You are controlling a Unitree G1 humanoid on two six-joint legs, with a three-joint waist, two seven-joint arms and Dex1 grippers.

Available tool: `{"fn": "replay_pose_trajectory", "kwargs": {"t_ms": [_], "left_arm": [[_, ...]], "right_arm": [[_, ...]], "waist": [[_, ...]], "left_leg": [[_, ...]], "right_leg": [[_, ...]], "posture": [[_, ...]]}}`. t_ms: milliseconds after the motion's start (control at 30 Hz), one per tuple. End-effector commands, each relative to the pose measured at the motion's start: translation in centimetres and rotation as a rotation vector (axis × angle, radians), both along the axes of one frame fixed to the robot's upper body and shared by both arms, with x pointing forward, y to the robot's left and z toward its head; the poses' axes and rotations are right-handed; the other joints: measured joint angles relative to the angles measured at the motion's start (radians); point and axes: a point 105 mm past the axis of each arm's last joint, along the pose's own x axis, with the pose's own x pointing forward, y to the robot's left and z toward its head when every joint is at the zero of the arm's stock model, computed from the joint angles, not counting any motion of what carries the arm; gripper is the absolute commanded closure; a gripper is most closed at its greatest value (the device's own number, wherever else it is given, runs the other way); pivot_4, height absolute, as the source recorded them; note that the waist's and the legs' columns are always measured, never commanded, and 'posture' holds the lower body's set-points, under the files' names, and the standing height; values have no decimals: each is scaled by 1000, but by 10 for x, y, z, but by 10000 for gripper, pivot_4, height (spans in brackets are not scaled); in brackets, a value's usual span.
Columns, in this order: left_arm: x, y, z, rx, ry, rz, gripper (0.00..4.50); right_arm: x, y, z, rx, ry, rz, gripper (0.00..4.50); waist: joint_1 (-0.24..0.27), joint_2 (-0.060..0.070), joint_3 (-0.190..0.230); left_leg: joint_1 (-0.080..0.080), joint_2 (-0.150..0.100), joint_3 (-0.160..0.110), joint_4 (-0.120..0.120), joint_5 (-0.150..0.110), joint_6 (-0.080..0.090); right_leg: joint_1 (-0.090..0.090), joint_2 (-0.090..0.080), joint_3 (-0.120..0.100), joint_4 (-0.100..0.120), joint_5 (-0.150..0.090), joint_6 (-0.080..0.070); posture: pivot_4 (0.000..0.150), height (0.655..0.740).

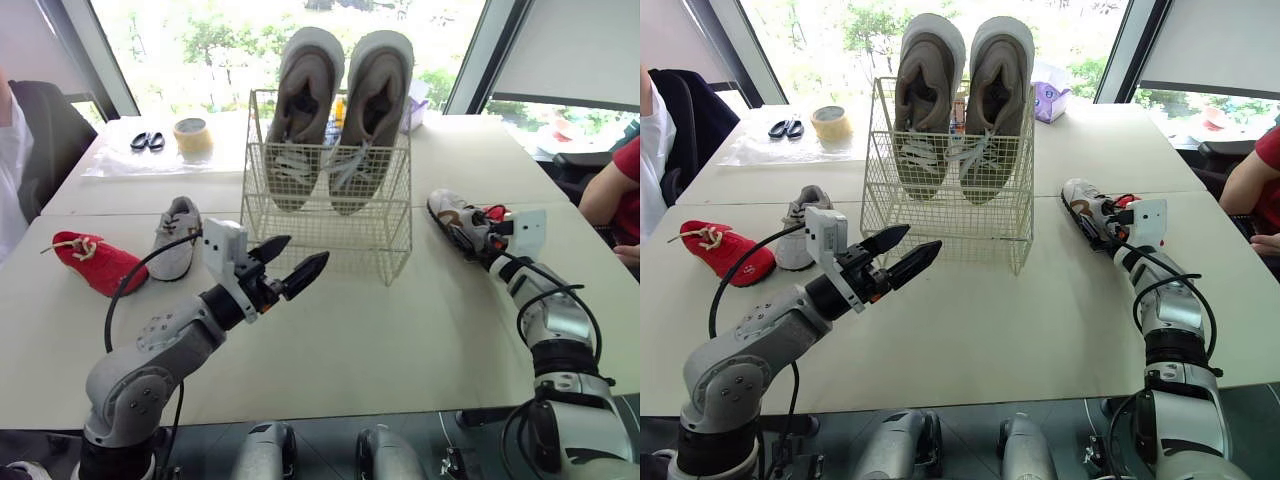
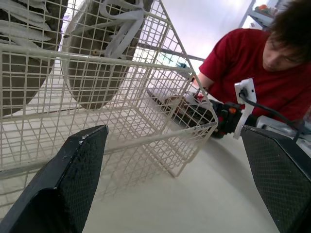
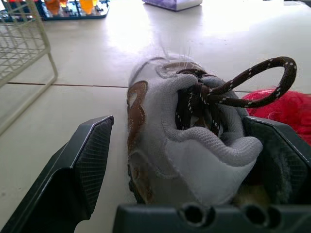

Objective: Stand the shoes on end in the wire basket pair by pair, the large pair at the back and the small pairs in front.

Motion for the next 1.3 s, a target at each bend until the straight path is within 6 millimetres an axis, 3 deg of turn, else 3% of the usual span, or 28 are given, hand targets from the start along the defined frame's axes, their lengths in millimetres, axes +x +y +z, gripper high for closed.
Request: {"fn": "replay_pose_trajectory", "kwargs": {"t_ms": [33, 333, 533, 900, 1133, 1233, 1300], "left_arm": [[-4, -3, 13, -8, -59, 1, 334], [-1, -4, 15, -10, -57, 11, 334], [0, -4, 16, -14, -54, 5, 334], [3, -7, 15, -17, -51, -8, 334], [7, -4, 13, -17, -50, 13, 334], [9, -2, 10, -17, -48, 28, 0], [9, 0, 9, -18, -48, 34, 0]], "right_arm": [[-1, -3, -15, 21, 27, -30, 0], [-9, 18, 11, -45, -111, 95, 0], [-20, 12, 26, -73, -190, 58, 0], [-15, 18, 12, -7, -110, 65, 0], [4, 15, -2, -37, 16, -20, 0], [8, 14, -10, -86, 62, -38, 7777], [8, 17, -11, -99, 55, -24, 17319]], "waist": [[0, 0, 0], [-1, 0, 0], [-2, 1, 0], [-1, 1, 0], [-5, 1, 0], [-4, 1, 0], [-5, 1, 0]], "left_leg": [[0, 0, 0, 0, 0, 0], [1, 0, 0, -1, 0, 0], [1, 0, 0, -1, 0, 0], [1, 1, 0, -2, -2, 3], [1, 1, 0, -2, -3, 4], [1, 1, 0, -2, -2, 4], [1, 0, 0, -2, -2, 3]], "right_leg": [[0, 0, 0, 0, 0, 0], [0, 0, 0, 0, 0, 0], [0, 0, 0, 0, 0, 0], [-1, 0, 1, 0, 0, 0], [-1, 0, 1, 0, 0, 0], [-1, 0, 1, 0, 0, -1], [-1, 0, 1, -1, 0, 0]], "posture": [[1500, 7351], [1500, 7351], [1500, 7351], [1500, 7351], [1500, 7351], [1500, 7351], [1500, 7351]]}}
